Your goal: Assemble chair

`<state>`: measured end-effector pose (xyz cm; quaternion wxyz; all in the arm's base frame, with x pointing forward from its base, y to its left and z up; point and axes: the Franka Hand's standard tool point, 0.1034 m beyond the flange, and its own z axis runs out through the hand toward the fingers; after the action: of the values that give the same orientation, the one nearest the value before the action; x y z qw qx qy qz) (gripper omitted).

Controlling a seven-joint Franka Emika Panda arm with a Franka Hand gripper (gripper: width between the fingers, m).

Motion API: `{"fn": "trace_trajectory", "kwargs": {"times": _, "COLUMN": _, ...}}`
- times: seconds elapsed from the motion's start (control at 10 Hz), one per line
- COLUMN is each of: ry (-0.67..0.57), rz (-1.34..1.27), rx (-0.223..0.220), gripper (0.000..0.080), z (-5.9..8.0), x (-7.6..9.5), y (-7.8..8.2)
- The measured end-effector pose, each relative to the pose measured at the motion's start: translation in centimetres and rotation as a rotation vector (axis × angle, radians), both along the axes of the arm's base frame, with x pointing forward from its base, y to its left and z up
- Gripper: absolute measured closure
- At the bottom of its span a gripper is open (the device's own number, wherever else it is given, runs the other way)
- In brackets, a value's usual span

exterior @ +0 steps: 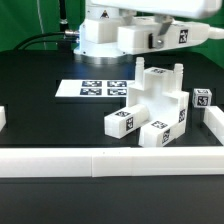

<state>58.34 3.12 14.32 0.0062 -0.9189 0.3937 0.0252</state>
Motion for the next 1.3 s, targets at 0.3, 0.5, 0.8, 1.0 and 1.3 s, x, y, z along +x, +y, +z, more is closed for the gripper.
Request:
{"fn": "trace_trajectory", "kwargs": {"times": 0.3, "ry": 0.002, "rz": 0.034, "rx": 0.003, "gripper": 0.0515, "z": -0.2, "x": -0.1, "y": 0.2}}
{"fn": "trace_trajectory", "kwargs": {"times": 0.5, "ry": 0.005, "rz": 0.037, "rx": 0.001, "gripper": 0.0515, "z": -0.4, "x": -0.1, "y": 0.3}}
{"fn": "trace_trajectory", "kwargs": {"times": 0.8, "ry": -0.001, "rz": 0.109, "rx": -0.003, "gripper": 0.0515, "z": -1.2, "x": -0.3, "y": 1.8}}
{"fn": "trace_trajectory", "kwargs": {"times": 1.0, "ry": -0.006, "rz": 0.11, "rx": -0.005, "gripper": 0.0515, "z": -1.3, "x": -0.2, "y": 1.9}}
{"fn": "trace_trajectory", "kwargs": {"times": 1.3, "ry": -0.004, "rz": 0.109, "rx": -0.007, "gripper": 0.0515, "z": -1.8, "x": -0.4, "y": 1.8}}
